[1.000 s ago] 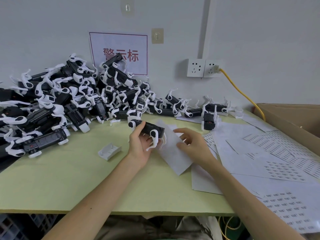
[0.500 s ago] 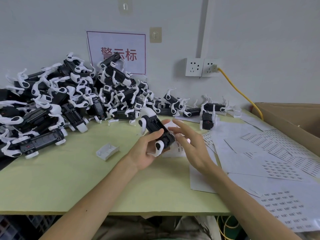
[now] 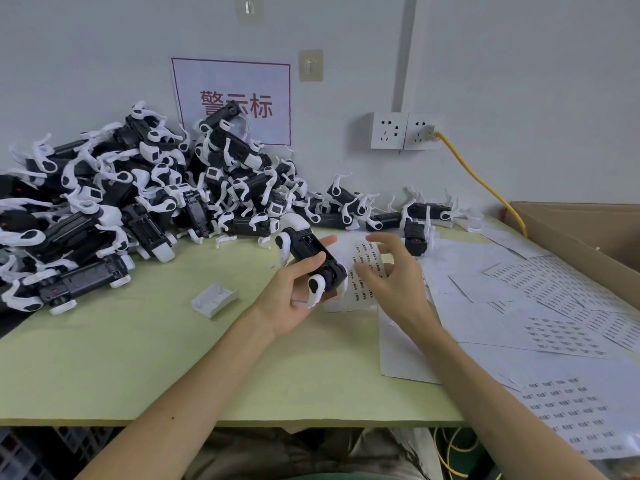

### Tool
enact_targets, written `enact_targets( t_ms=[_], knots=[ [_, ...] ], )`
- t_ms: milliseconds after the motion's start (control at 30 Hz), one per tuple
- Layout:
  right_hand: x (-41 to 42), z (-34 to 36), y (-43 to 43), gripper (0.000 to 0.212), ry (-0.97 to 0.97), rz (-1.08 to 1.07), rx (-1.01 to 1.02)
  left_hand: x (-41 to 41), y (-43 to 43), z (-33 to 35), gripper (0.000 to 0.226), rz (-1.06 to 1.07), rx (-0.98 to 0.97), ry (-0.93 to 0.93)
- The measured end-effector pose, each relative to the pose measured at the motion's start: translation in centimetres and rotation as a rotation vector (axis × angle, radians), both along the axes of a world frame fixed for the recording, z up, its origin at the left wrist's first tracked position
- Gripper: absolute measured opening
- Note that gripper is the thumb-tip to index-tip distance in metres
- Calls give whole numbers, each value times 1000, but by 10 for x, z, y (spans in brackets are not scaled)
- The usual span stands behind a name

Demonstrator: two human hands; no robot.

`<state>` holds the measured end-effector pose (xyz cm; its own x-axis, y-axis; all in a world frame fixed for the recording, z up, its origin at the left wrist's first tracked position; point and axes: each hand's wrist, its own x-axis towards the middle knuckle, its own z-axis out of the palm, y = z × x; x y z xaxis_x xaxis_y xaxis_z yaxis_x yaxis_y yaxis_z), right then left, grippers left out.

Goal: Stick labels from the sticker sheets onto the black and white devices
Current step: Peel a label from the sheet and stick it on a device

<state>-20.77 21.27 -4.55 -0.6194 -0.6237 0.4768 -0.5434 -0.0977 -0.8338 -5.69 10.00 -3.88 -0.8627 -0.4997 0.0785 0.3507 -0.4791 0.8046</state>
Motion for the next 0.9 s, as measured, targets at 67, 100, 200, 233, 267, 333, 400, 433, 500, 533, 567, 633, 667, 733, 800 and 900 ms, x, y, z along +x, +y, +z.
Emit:
enact_targets(
  t_ms=[67, 100, 200, 233, 267, 333, 400, 433, 500, 533, 567, 633, 667, 733, 800, 900],
  knots=[
    [1, 1, 1, 26, 38, -17, -6, 1, 2, 0, 36, -31, -29, -12],
    [1, 2, 1, 20, 40, -19, -7, 1, 4, 0, 36, -46, -49, -21],
    [0, 1, 0, 16, 90, -14, -28, 1, 5, 1, 37, -65, -94, -50],
    [0, 1, 0, 16, 133, -14, -28, 1, 5, 2, 38, -57, -101, -53],
    [-1, 0, 0, 15, 164, -3, -19, 1, 5, 2, 37, -43, -103, -50],
    [0, 0, -1, 15, 171, 50, 14, 2, 4, 3, 34, -9, -105, -42],
    [-1, -2, -1, 23, 196, 73, 27, 2, 3, 3, 34, 19, -101, -38],
    [-1, -3, -2, 26, 208, 71, 25, 2, 2, 3, 35, 26, -97, -39],
    [-2, -4, -3, 28, 209, 49, 14, 2, 3, 2, 35, 16, -103, -44],
    [-3, -4, -3, 29, 203, 30, 7, 3, 3, 2, 35, 2, -111, -46],
    [-3, -5, -3, 28, 194, 12, 1, 3, 4, 2, 34, -12, -121, -48],
    [-4, -5, -3, 27, 179, -11, -3, 4, 5, 3, 33, -24, -145, -59],
    [-4, -4, -2, 27, 176, -15, -3, 4, 6, 4, 33, -22, -156, -65],
    [-2, -3, -1, 27, 169, -24, -2, 4, 6, 5, 32, -7, -180, -73],
    [0, -1, -1, 25, 162, -44, -1, 4, 6, 5, 33, 9, -207, -80],
    [3, 3, 0, 22, 147, -56, -5, 3, 7, 4, 32, 14, -257, -106]
  ],
)
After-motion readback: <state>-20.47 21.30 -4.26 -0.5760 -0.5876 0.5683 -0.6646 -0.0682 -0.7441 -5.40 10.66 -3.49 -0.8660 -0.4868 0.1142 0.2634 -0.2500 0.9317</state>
